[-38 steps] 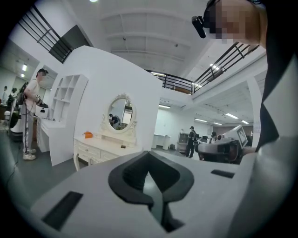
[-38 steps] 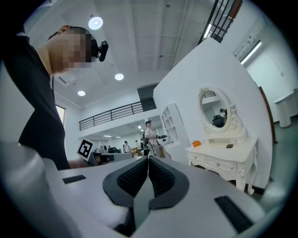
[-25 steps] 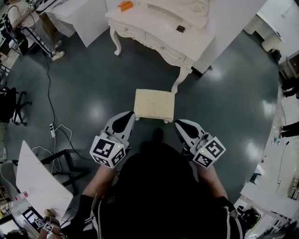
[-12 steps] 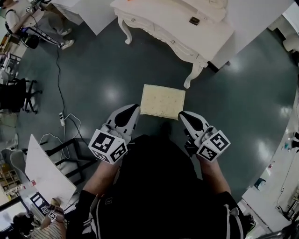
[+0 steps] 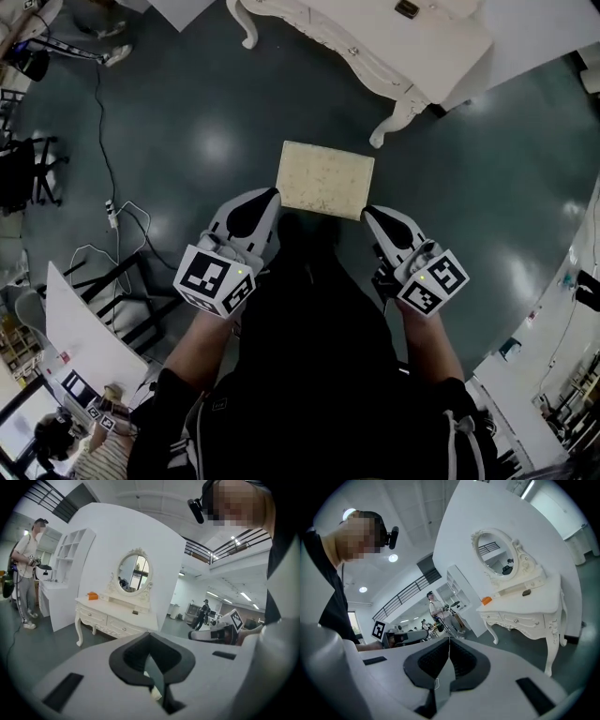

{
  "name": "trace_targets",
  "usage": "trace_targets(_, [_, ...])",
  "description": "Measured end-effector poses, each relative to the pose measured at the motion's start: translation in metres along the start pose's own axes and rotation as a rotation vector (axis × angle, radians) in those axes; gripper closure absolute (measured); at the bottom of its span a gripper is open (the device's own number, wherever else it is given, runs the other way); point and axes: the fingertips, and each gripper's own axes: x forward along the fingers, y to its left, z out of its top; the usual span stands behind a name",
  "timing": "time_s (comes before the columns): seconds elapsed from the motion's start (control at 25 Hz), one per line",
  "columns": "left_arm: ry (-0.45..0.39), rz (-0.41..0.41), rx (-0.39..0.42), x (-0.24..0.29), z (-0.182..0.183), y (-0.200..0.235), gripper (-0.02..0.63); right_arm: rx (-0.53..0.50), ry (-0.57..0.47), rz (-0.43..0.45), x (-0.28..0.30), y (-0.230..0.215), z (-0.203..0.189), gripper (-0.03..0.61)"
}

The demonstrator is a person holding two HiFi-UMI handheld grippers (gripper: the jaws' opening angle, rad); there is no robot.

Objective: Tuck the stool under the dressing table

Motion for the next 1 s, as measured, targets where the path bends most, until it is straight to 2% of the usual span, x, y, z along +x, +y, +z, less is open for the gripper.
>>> trace_targets(0.2, [0.060, -0.039, -0.008, 0.025, -0.030, 0.016, 0.609, 0.052, 0.035, -0.042, 0.020, -0.033, -0.030, 0.558])
trace_targets(0.4, [0.103, -0.034, -0.052, 0.057, -0.064, 0.041, 0.609, 0.073, 0.061, -0.044, 0.041, -0.061, -0.054, 0.558])
trace_targets(0.64, [0.211, -0.048, -0.058, 0.098, -0.135, 0.065, 0.609, 0.043, 0.041, -0.091, 0.060, -0.112, -0.083, 0.558])
trace_targets(0.8, [0.245, -0.058, -0.085, 0.127, -0.176, 0.076, 0.609, 0.096, 0.052, -0.108, 0.069, -0.143, -0.127, 0.558])
trace_targets(1.0, [0.241, -0.057, -0.125, 0.157, -0.208, 0.090, 0.609, 0.176, 0.062, -0.112, 0.078, -0.172, -0.175, 0.558])
